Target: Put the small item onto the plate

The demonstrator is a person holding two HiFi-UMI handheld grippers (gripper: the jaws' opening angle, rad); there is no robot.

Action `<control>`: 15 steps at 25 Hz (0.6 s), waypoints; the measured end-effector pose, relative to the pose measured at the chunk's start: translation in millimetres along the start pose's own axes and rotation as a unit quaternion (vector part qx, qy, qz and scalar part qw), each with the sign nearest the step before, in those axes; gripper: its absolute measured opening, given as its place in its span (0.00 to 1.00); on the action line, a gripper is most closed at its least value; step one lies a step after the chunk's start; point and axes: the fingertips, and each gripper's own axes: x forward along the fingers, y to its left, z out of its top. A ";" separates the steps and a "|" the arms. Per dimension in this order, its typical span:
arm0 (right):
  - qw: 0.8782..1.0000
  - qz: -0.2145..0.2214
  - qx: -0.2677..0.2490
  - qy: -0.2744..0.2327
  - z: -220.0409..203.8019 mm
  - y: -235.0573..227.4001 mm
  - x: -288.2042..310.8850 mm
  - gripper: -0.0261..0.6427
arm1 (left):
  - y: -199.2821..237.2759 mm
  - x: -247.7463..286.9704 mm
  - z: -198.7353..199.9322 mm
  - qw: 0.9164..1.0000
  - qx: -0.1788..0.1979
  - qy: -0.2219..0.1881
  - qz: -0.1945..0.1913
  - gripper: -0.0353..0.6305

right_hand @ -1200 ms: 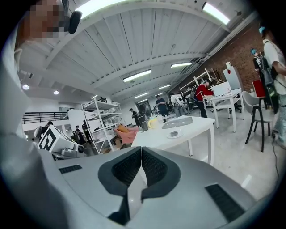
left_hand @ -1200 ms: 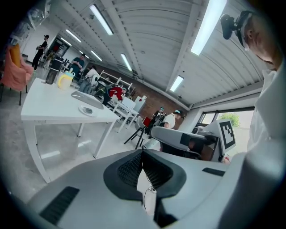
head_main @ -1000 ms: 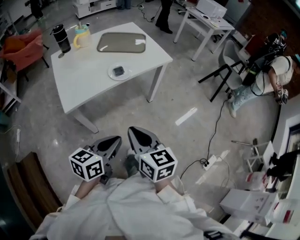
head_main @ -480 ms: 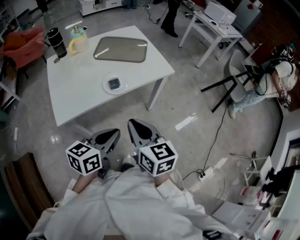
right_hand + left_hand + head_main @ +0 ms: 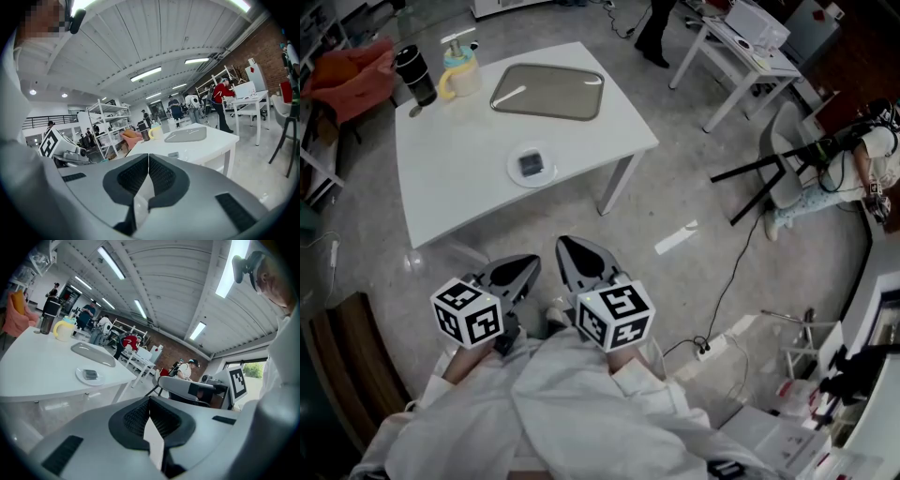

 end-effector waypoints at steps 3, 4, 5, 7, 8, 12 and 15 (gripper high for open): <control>1.000 -0.004 0.004 0.003 -3.3 -1.9 4.0 0.06 | 6.5 2.1 0.6 1.000 -0.004 0.004 0.000 0.07; 1.000 -0.007 0.006 0.002 -3.7 -4.3 6.5 0.06 | 9.5 4.2 2.1 1.000 -0.004 0.006 -0.001 0.07; 1.000 -0.010 0.010 0.001 -3.3 -7.3 9.6 0.06 | 12.9 6.8 4.2 1.000 -0.003 0.008 -0.003 0.07; 1.000 -0.017 0.013 0.000 -1.1 -13.4 16.2 0.06 | 19.5 12.2 9.0 1.000 -0.002 0.011 -0.006 0.07; 1.000 -0.020 0.013 0.000 0.2 -16.2 19.4 0.06 | 22.8 14.8 11.3 1.000 -0.002 0.012 -0.007 0.07; 0.999 -0.032 0.015 -0.001 7.2 -30.1 37.9 0.06 | 40.6 27.4 25.1 1.000 -0.004 0.014 -0.014 0.07; 0.999 -0.038 0.018 0.000 14.6 -41.6 63.4 0.06 | 63.6 39.2 42.2 1.000 -0.004 0.015 -0.019 0.07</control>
